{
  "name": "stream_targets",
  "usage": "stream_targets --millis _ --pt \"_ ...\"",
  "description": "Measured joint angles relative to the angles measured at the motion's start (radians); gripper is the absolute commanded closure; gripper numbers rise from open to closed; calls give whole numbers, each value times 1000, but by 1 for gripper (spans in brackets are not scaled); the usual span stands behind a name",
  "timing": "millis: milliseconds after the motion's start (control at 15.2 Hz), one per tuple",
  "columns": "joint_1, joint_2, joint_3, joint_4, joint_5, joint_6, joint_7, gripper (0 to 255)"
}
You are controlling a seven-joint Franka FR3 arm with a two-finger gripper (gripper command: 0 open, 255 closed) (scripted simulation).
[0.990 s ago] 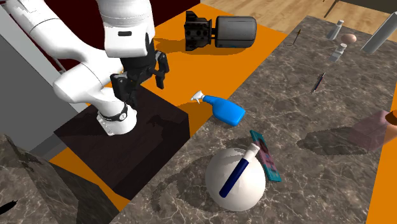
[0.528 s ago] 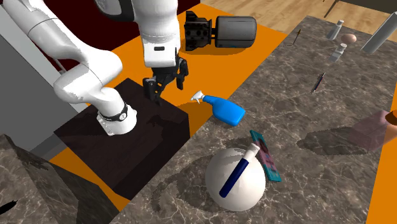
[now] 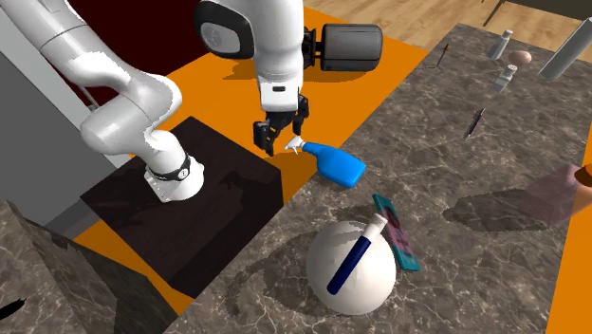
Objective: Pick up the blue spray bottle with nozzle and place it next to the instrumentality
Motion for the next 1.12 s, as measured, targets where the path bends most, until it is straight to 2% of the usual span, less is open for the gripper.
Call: stream_targets --millis 462,792,1122 --pt "10 191 137 28 34 184 182 0" --pt "-6 375 229 80 -14 325 329 0" --pt "-10 455 260 78 -56 403 393 0"
